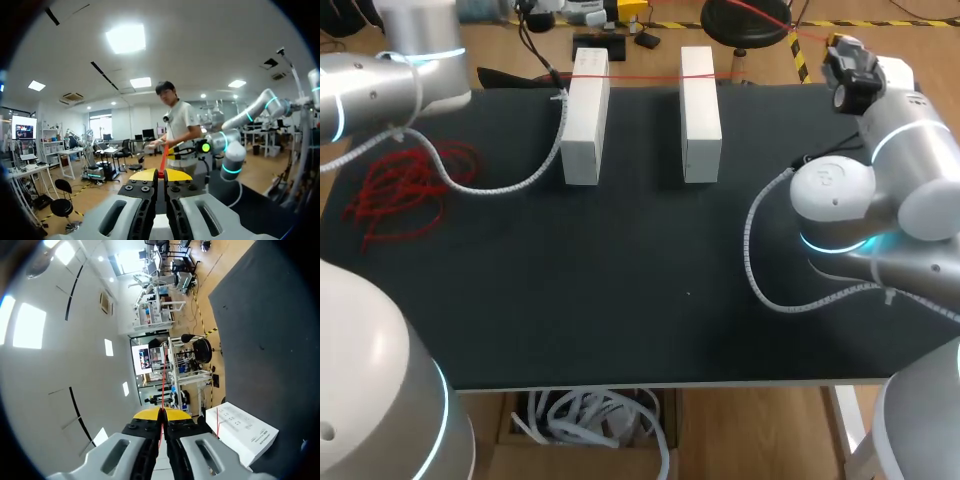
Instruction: Grab the tape and strap the tape.
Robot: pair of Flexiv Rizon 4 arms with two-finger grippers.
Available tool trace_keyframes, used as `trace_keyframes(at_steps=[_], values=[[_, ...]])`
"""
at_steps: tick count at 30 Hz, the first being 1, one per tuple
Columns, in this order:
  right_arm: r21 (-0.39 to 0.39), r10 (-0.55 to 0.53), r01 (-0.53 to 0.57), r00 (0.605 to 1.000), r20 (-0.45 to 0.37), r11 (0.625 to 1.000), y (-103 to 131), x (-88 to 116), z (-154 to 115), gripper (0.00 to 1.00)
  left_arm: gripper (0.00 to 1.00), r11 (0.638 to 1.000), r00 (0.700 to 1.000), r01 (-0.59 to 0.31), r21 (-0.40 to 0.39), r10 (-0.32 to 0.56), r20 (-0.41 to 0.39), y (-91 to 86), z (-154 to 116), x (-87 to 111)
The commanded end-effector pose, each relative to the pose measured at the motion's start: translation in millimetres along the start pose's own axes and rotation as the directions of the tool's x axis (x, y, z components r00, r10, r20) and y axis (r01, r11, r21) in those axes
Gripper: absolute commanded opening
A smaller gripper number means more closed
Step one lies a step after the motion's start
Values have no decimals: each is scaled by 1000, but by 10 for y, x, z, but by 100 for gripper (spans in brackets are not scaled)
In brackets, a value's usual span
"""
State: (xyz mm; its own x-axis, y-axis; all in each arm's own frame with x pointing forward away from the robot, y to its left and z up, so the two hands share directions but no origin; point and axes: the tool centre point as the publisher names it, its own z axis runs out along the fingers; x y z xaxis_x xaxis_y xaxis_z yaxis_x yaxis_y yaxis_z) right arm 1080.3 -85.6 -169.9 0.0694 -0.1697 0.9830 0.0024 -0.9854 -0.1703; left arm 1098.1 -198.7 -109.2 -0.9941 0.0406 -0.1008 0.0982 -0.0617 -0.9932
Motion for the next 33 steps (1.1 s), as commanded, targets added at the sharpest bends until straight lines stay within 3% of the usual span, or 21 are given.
trace_keyframes(at_steps=[1,4,8,11,14,16,29,33], values=[[5,-1,1,1000,1,1000,16,8,-3,0,0,984,999,0,-180,6,36,-95,3,66],[5,-1,1,1000,1,1000,16,8,-3,0,0,938,999,-7,-347,22,41,-78,6,73],[5,-1,1,1000,1,1000,16,8,-3,0,0,900,998,12,-435,13,54,-72,0,76],[5,-1,1,1000,1,1000,16,8,-3,0,0,842,999,8,-540,11,33,-73,15,80],[5,-1,1,1000,1,1000,16,8,-3,0,0,828,1000,12,-561,2,23,-99,45,73],[5,-1,1,1000,1,1000,16,8,-3,0,0,871,1000,15,-491,-10,12,-142,58,53],[5,-1,1,1000,1,1000,16,8,-3,0,0,871,1000,15,-491,-10,12,-142,58,53],[5,-1,1,1000,1,1000,16,8,-3,0,0,757,1000,7,-653,-22,-15,-155,190,39]])
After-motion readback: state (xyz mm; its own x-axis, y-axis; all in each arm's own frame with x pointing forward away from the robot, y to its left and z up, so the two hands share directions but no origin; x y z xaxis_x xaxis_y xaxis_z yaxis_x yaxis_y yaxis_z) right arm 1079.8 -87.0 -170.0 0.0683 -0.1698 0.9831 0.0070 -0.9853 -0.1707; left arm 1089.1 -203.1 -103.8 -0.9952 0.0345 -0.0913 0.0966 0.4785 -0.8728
